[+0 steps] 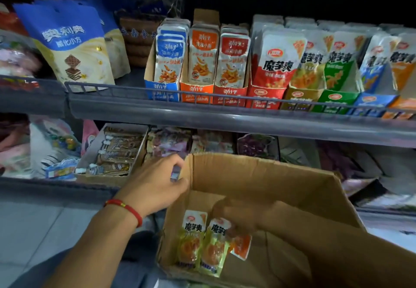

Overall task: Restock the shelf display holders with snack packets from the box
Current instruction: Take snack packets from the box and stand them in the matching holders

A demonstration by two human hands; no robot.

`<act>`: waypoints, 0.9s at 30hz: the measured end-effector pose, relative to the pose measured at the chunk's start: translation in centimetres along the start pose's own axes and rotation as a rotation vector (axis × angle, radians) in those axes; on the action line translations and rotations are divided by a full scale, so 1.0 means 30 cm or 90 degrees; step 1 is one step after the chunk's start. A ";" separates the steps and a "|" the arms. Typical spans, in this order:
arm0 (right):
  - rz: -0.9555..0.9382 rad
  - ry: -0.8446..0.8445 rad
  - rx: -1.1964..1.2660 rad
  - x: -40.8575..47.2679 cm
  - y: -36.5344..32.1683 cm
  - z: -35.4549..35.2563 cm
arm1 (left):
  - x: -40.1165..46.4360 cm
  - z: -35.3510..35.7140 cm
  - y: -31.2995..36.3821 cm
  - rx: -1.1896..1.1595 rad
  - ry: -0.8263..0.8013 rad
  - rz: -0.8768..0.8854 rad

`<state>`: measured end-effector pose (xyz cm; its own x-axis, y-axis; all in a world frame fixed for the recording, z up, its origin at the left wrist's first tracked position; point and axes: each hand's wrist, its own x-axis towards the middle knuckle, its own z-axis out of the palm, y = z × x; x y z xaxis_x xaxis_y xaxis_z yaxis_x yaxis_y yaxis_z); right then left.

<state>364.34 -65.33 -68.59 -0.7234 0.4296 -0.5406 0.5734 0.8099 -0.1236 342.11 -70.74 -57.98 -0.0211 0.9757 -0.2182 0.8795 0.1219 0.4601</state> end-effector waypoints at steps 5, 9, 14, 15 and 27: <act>0.095 0.060 0.127 0.118 0.032 0.264 | 0.001 0.019 0.007 0.003 0.050 0.002; 0.125 0.127 0.068 0.135 0.062 0.327 | 0.011 0.039 0.041 -0.008 0.096 0.026; 0.161 0.188 0.111 0.085 0.092 0.319 | 0.018 0.075 0.092 -0.005 0.105 0.061; 0.169 0.190 0.113 0.068 0.102 0.311 | 0.019 0.082 0.101 -0.001 0.105 0.065; 0.208 0.167 0.483 -0.282 0.216 0.019 | 0.043 0.192 0.203 0.056 -0.057 0.105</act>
<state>374.40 -63.94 -65.28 -0.4892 0.7484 -0.4478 0.8023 0.1848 -0.5676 350.18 -69.79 -60.40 0.1657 0.9604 -0.2240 0.9060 -0.0586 0.4191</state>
